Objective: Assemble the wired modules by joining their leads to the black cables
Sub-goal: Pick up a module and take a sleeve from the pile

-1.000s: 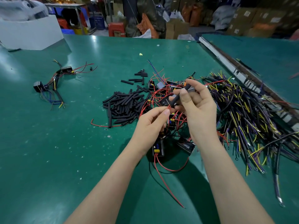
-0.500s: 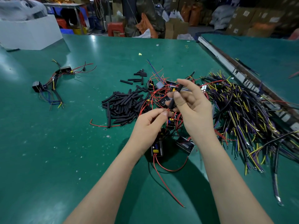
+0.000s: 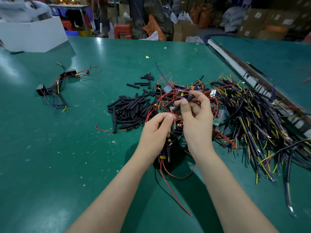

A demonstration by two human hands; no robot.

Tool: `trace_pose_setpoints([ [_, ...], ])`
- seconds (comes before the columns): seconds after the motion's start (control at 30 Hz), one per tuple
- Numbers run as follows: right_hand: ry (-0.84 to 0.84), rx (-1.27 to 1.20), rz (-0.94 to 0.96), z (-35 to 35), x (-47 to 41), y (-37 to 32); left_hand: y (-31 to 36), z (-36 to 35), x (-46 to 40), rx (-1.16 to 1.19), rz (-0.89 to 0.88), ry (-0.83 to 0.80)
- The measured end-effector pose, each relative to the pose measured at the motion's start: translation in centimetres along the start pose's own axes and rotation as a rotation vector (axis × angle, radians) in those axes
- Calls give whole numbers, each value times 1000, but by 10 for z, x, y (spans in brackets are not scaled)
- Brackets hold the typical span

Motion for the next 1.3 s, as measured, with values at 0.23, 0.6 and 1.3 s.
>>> trace_pose_setpoints([
  [0.23, -184, 45, -5, -3, -5, -4, 4, 1, 1, -13, -18, -23],
  [0.6, 6, -34, -88, 10, -7, 1, -5, 8, -2, -203, 44, -186],
  [1.3, -376, 493, -92, 2, -2, 3, -14, 18, -6, -104, 37, -245],
])
Point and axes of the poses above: each hand's wrist, its own x-axis away from the middle knuckle, its own z-axis out of the back of the hand, y = z × x, the point moved 5 cm from there along -x, towards the middle knuckle, and after that the axes turned 4 degrees about -z, right-handed, at the moved point
